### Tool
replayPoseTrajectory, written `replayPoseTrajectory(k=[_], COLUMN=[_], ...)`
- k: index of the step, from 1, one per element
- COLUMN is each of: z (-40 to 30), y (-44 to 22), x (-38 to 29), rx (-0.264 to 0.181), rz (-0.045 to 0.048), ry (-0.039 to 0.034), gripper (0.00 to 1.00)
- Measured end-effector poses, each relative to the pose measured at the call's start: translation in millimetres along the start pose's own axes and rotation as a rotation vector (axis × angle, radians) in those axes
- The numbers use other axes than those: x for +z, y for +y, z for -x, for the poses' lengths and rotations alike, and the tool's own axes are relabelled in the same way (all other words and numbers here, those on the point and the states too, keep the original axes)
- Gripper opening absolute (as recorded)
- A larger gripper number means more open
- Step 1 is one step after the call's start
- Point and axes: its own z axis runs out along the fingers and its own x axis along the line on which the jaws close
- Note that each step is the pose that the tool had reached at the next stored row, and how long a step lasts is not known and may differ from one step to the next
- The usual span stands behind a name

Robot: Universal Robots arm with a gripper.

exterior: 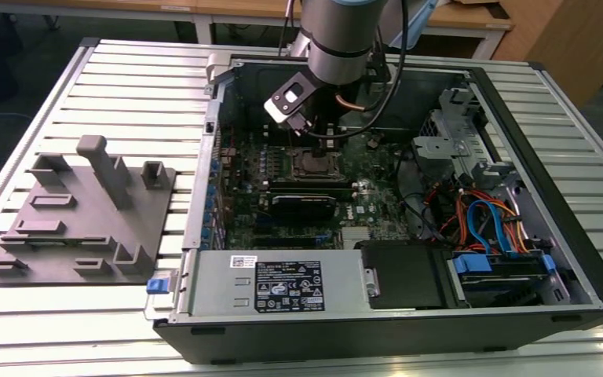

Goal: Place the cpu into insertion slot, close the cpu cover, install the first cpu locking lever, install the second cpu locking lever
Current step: 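Install the first cpu locking lever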

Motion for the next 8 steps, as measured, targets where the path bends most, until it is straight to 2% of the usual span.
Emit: replayPoseTrajectory(k=[8], z=[0.0], y=[0.0], x=[-0.8], rx=[0.0], rz=[-0.0002], ry=[-0.0003], gripper=[0.11])
